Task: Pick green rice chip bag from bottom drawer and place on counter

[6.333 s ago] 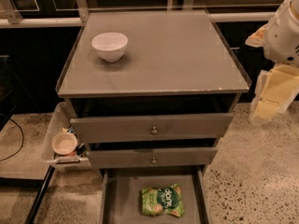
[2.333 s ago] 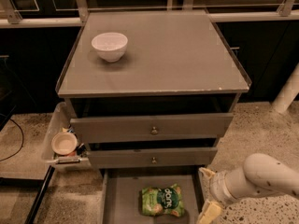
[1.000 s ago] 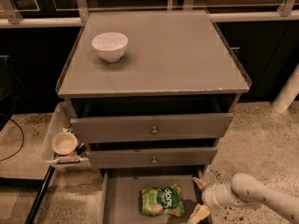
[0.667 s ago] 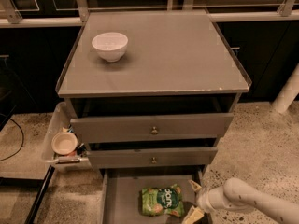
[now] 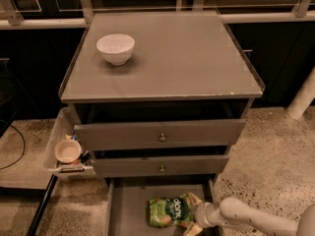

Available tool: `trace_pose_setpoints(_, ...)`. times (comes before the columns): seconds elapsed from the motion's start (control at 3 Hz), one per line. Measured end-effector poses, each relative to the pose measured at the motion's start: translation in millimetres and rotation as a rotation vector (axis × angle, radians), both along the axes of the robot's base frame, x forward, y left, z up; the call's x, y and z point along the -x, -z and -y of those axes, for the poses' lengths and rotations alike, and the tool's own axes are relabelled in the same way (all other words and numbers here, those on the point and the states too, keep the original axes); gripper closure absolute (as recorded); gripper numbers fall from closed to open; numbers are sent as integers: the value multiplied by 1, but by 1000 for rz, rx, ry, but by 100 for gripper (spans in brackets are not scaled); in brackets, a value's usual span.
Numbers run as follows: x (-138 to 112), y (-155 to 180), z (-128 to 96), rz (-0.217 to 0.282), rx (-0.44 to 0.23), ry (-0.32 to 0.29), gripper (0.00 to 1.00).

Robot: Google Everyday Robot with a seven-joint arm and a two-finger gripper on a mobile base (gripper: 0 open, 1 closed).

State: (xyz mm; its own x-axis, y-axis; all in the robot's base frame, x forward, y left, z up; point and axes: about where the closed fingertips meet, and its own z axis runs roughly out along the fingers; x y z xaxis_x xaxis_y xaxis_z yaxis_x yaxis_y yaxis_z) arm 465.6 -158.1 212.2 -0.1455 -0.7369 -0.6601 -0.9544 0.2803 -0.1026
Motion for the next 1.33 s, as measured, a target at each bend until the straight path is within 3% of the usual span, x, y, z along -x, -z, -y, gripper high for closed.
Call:
trace_pose_setpoints(0.33,-11,18,-8,51,-11,-30,0)
trace_pose_setpoints(1.0,-34,41,-23,106,-30,-117,0)
trace_pose_setpoints(1.33,-40,71,-50,84,-48,-182,0)
